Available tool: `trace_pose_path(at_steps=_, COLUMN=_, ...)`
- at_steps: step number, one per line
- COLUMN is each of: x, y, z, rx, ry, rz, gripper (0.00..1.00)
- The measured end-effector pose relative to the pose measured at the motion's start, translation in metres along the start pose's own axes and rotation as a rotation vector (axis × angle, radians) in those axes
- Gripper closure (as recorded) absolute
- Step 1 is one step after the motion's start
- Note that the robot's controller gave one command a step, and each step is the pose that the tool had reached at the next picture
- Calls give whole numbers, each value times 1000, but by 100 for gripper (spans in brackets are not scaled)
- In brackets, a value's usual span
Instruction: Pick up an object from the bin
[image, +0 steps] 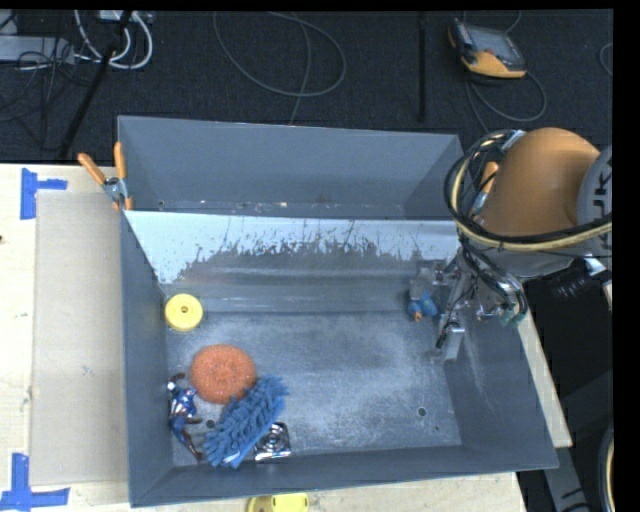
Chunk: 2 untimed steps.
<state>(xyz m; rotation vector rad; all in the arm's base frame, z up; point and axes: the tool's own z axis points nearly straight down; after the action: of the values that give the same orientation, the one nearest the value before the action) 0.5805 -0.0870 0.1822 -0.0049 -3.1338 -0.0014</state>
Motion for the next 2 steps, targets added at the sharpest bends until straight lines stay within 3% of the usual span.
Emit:
trace_pose_path(at_steps=1, x=-2, y=0, z=-5, rx=1, ry=-8, rz=-2, gripper=0)
trace_pose_path(at_steps=2, x=7, y=20, z=18, rx=2, ry=-10, rz=-59, gripper=0)
